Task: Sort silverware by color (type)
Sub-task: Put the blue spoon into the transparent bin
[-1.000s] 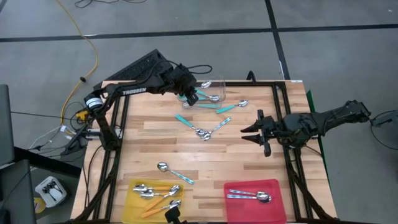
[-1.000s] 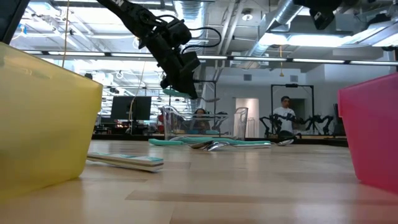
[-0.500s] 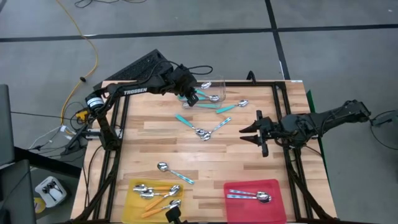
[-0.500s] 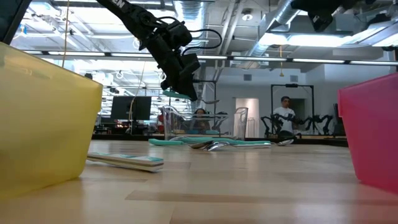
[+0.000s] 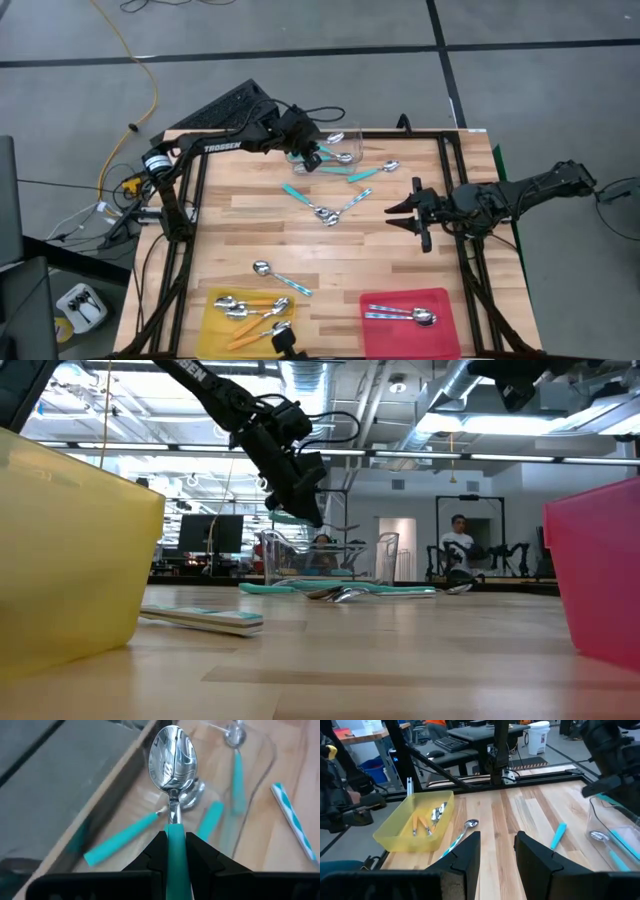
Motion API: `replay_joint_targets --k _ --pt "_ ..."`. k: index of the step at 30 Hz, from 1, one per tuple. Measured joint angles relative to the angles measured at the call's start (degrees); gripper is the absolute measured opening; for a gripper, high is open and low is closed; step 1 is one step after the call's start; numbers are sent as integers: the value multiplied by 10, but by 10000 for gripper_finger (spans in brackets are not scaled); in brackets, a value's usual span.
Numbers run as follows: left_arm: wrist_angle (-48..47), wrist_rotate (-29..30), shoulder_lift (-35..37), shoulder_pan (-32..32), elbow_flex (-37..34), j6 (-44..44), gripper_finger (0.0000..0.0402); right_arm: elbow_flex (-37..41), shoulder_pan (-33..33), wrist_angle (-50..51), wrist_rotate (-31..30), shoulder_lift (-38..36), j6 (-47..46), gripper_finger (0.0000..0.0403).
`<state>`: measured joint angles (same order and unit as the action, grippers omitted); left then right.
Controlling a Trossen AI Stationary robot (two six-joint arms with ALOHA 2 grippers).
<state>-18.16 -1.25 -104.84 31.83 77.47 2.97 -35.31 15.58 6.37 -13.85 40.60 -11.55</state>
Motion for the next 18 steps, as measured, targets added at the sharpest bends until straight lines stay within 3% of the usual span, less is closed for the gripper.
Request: replay_joint_targets --k 18 --pt "16 -14 -23 5 1 -3 30 0 -1 -1 0 0 5 143"
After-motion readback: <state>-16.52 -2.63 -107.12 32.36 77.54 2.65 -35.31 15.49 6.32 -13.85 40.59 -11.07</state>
